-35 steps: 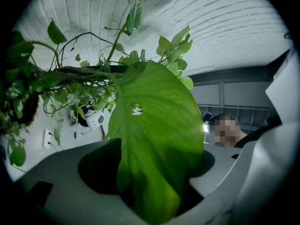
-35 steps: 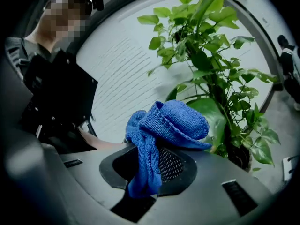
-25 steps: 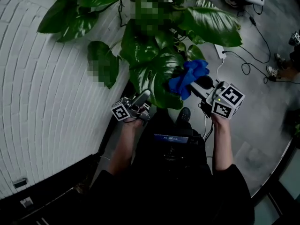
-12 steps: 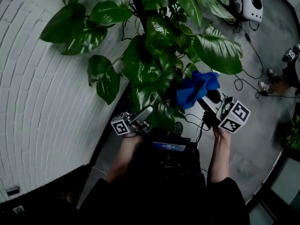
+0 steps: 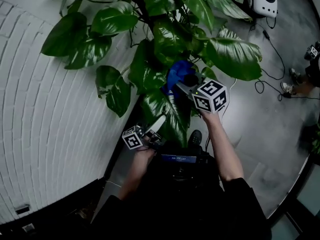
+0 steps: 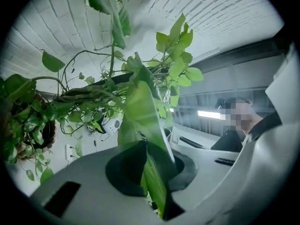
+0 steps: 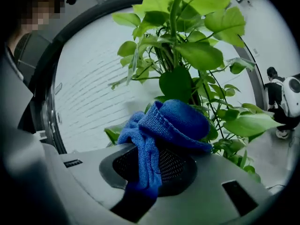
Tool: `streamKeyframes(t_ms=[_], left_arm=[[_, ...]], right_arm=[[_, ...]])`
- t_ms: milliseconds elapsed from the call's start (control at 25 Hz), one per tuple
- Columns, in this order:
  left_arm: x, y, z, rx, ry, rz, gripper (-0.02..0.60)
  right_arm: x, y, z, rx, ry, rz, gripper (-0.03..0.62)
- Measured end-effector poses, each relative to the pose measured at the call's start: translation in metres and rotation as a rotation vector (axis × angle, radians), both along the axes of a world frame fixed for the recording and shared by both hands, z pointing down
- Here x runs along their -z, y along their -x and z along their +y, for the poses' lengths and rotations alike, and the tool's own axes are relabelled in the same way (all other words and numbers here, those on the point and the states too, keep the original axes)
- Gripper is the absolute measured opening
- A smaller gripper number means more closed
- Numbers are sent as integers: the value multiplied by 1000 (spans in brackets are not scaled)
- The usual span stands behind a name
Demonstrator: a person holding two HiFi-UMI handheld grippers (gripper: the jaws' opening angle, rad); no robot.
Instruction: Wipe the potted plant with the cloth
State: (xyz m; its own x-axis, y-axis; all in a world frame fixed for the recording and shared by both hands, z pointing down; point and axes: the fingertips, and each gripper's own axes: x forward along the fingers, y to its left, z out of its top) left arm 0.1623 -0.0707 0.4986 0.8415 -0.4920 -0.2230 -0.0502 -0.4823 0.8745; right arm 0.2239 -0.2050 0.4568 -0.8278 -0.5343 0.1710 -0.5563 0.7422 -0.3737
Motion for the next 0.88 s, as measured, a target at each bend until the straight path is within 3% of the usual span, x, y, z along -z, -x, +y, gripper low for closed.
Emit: streamKeyframes(t_ms=[160,280,640,880], left_arm=[[3,2,-1,7,-1,22,55],[9,2,-1,4,-13,42,54],[17,16,-6,65,35,206,40],[22,20,-7,104,46,263,32]], right_arm=[[-16,20,-9,59,27,60,107],[-34,18,5,84,82,50,107],[-64,4,84,182,138,5,107],[-80,3,137,240,148,0,107]])
